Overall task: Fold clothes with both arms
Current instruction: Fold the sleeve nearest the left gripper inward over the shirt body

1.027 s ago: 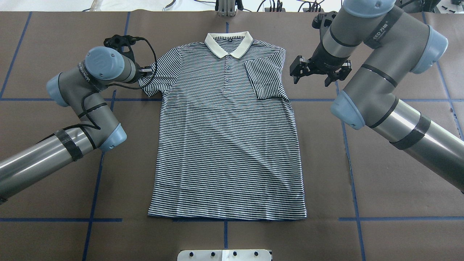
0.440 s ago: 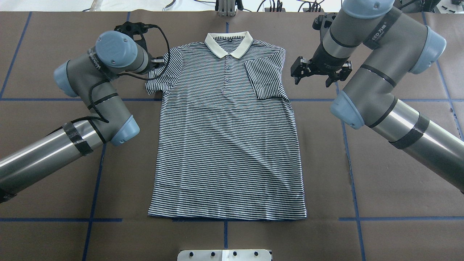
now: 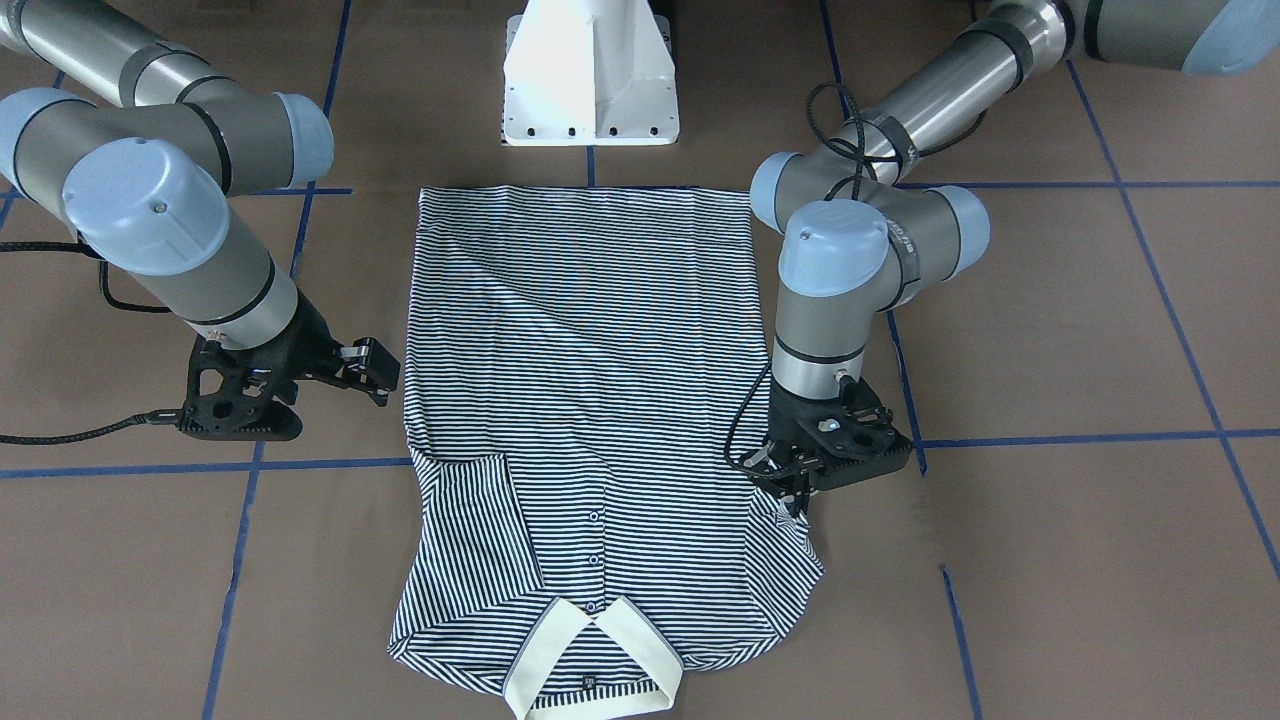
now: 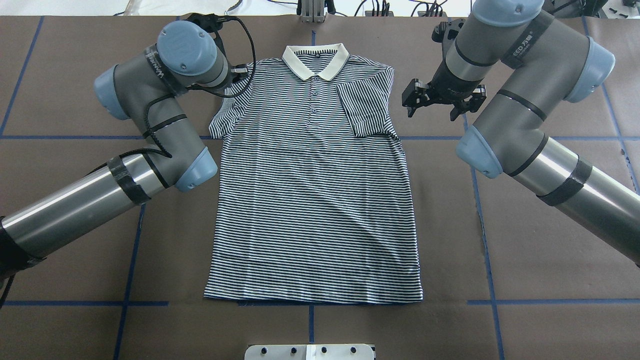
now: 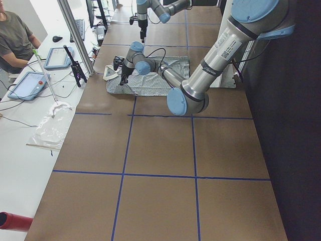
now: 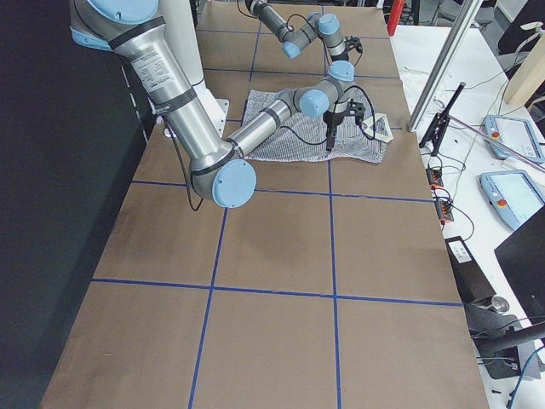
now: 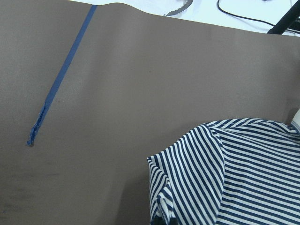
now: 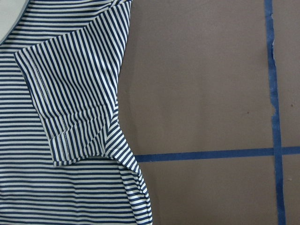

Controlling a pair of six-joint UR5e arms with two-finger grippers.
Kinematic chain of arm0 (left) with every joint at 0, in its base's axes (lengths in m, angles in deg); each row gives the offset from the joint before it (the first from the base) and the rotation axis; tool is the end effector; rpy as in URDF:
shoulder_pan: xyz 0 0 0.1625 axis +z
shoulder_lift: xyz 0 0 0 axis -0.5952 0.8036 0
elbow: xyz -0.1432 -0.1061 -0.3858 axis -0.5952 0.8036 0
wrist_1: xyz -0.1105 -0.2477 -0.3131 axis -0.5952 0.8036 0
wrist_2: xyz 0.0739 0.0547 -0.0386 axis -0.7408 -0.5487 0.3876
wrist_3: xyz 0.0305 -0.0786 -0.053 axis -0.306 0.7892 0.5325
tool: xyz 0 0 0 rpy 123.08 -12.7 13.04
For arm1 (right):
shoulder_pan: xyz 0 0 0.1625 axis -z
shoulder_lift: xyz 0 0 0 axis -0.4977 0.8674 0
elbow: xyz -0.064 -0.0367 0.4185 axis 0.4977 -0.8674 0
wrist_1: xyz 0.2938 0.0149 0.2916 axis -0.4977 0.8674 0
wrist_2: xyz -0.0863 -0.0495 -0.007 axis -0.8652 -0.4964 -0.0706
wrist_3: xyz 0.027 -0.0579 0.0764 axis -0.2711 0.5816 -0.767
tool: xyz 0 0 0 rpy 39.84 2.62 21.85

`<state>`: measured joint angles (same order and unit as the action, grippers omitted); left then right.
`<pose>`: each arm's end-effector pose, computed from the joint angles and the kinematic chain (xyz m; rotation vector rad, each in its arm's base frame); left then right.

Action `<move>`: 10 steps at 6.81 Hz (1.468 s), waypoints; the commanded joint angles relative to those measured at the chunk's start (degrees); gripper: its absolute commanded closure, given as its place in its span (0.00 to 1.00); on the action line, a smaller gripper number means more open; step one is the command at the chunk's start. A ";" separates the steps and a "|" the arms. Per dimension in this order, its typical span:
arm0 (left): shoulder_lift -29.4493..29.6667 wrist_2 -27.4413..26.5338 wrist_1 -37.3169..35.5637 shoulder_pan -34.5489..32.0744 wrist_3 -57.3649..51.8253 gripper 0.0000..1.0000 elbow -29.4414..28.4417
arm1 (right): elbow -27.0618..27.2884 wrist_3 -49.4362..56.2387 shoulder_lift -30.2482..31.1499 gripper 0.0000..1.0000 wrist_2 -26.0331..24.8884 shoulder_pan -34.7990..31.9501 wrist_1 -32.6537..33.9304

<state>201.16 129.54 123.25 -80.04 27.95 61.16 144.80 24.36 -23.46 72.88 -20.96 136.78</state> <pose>0.4847 -0.6338 0.2571 0.3503 0.7793 -0.4465 -0.3687 -0.5768 0.2948 -0.0014 -0.8213 0.0847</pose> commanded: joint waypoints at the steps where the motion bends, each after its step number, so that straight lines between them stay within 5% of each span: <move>1: 8.76 -0.21 2.84 1.49 4.58 1.00 -11.64 | -0.02 -0.13 -0.02 0.00 0.00 0.00 0.02; 3: 9.24 -0.30 9.69 1.76 5.30 1.00 -16.17 | -0.02 -0.13 -0.02 0.00 0.00 0.00 0.02; 5: 9.24 -0.30 12.69 2.29 4.69 0.00 -16.36 | -0.11 -0.05 0.06 0.00 -0.09 0.00 0.02; 7: 9.07 0.31 17.70 2.03 4.42 0.00 -15.31 | -0.64 0.04 0.06 0.00 0.00 0.00 -0.33; 8: 7.32 5.80 16.06 1.94 2.59 0.00 -12.26 | -0.11 -0.31 0.76 0.00 -0.17 0.26 -2.33; 10: -1.44 10.75 -1.34 1.85 -5.82 0.00 7.18 | 4.52 -9.21 7.41 0.00 -3.05 3.93 -11.61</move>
<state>204.07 137.56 131.62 -78.14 26.74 57.97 146.77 20.52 -19.74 71.75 -19.26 130.83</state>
